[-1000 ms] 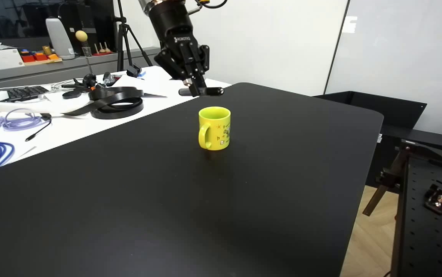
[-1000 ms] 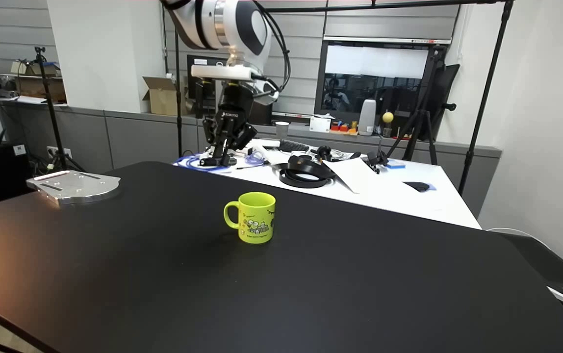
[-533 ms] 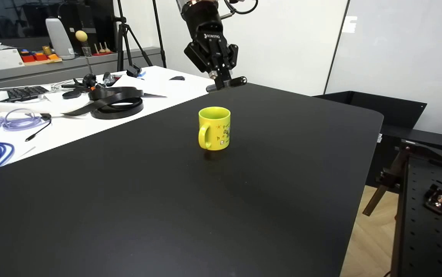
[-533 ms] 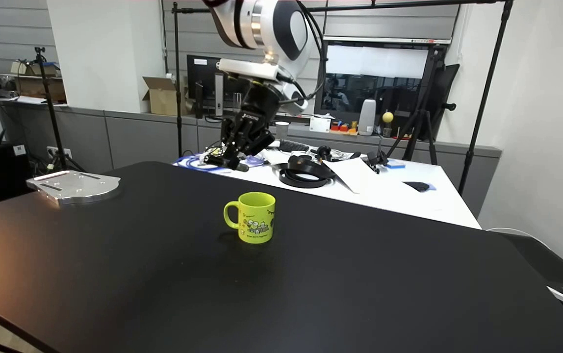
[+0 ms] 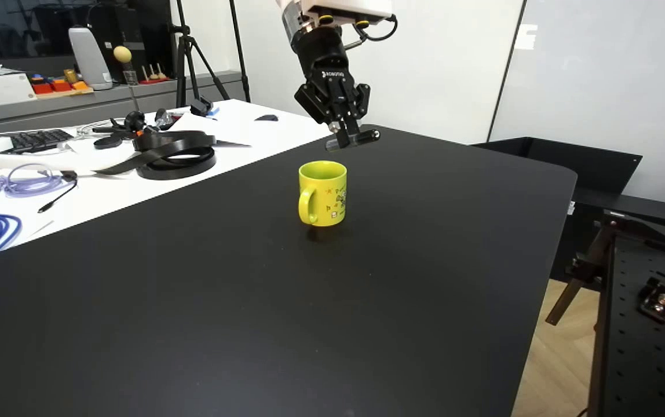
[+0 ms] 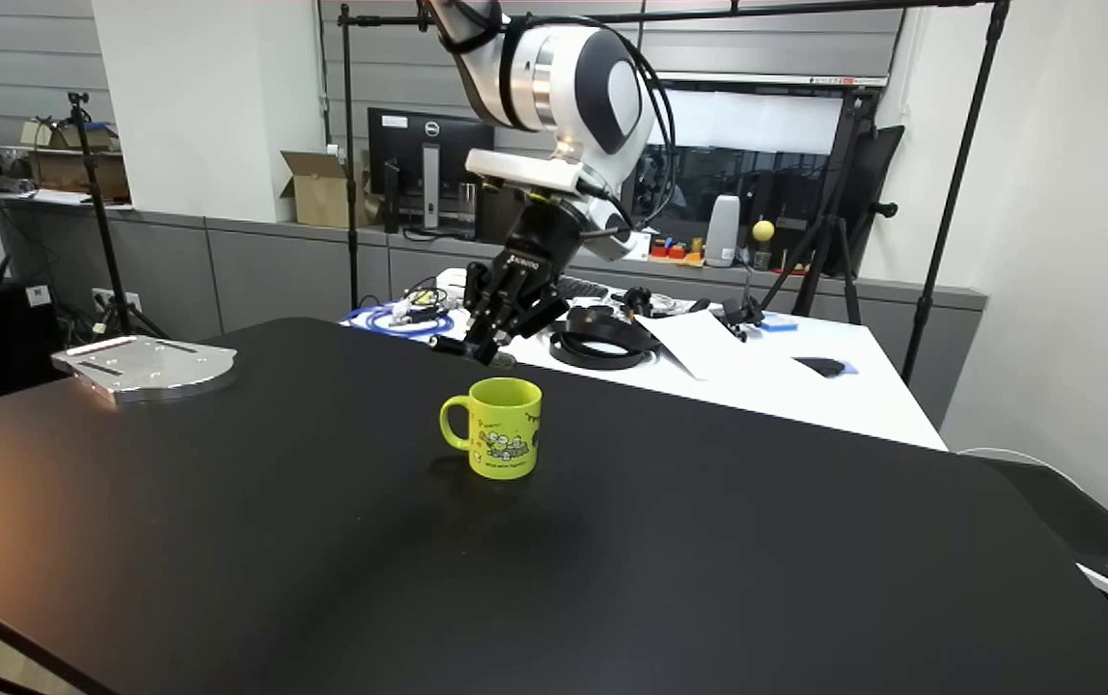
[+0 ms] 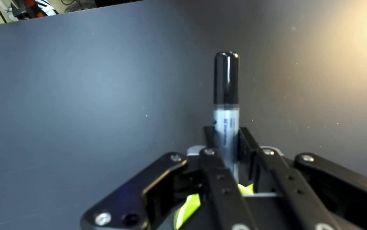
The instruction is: Place the black marker inside the yellow mug
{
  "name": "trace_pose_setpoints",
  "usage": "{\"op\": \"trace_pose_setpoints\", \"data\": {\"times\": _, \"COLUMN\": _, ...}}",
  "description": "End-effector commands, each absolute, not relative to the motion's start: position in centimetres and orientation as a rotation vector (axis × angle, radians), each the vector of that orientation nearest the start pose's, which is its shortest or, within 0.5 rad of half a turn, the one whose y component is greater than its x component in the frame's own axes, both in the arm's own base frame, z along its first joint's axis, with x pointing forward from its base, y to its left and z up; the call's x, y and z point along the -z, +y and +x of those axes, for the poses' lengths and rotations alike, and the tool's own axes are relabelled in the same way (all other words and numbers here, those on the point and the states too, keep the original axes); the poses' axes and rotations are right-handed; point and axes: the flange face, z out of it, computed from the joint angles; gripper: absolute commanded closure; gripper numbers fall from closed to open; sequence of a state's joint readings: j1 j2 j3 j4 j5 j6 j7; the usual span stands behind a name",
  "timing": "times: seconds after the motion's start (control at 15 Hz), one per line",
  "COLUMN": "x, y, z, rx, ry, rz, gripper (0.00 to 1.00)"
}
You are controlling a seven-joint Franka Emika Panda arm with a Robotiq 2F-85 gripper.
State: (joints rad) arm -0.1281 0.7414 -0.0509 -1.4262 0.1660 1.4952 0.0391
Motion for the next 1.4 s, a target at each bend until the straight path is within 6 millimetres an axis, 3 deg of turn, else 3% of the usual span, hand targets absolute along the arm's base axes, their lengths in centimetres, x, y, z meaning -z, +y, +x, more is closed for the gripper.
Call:
{"op": "trace_pose_setpoints", "data": {"times": 0.0, "x": -21.9, "y": -9.4, "z": 64.8, "rx": -1.014, "ry": 0.439, "rz": -2.737, "gripper": 0.95}}
{"op": "trace_pose_setpoints", "data": {"times": 0.47, "x": -20.4, "y": -9.2, "z": 65.9, "rx": -1.102, "ry": 0.442, "rz": -2.618, "gripper": 0.95}}
{"op": "trace_pose_setpoints", "data": {"times": 1.13, "x": -18.5, "y": -11.7, "z": 67.7, "rx": -1.097, "ry": 0.465, "rz": -2.604, "gripper": 0.95}}
{"op": "trace_pose_setpoints", "data": {"times": 1.2, "x": -18.2, "y": -11.8, "z": 67.8, "rx": -1.1, "ry": 0.47, "rz": -2.598, "gripper": 0.88}}
{"op": "trace_pose_setpoints", "data": {"times": 1.27, "x": -18.0, "y": -11.9, "z": 67.9, "rx": -1.103, "ry": 0.469, "rz": -2.6, "gripper": 0.54}}
{"op": "trace_pose_setpoints", "data": {"times": 1.33, "x": -17.9, "y": -12.0, "z": 67.9, "rx": -1.104, "ry": 0.465, "rz": -2.598, "gripper": 0.53}}
